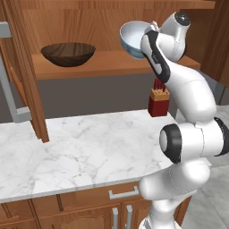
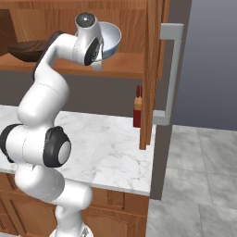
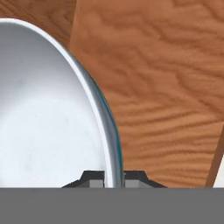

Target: Open the cabinet. Pick the bowls from the counter and place them in the cabinet. Then close the cabinet.

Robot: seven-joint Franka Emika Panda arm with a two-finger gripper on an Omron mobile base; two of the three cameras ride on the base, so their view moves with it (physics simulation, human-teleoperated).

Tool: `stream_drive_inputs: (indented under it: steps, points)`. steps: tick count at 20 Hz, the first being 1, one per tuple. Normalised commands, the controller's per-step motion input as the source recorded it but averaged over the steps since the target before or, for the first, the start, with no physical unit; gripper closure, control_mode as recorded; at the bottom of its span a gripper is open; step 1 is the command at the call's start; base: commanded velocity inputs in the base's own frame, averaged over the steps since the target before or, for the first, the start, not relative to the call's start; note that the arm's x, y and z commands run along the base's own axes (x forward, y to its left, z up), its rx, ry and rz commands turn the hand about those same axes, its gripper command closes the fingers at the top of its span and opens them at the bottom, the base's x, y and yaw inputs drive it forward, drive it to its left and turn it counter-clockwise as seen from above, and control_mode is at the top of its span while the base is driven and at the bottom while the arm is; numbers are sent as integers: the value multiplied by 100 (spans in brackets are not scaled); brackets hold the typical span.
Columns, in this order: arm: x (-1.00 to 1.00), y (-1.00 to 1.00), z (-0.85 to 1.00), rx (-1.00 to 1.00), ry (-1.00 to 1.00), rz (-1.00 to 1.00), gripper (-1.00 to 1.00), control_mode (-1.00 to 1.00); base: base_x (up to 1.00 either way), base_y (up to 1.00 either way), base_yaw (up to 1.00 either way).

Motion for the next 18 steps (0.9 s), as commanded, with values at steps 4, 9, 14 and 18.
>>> stream_drive_inputs:
  steps: [4, 9, 14, 18]
  points:
    - [-5, -13, -15, 0, 0, 0, 100, -100, 0, 0, 0]
    - [-18, -13, -25, 0, 0, 0, 100, -100, 0, 0, 0]
    - [-7, -5, -13, 0, 0, 0, -100, -100, 0, 0, 0]
    - [-9, 0, 24, 0, -8, 0, -100, -100, 0, 0, 0]
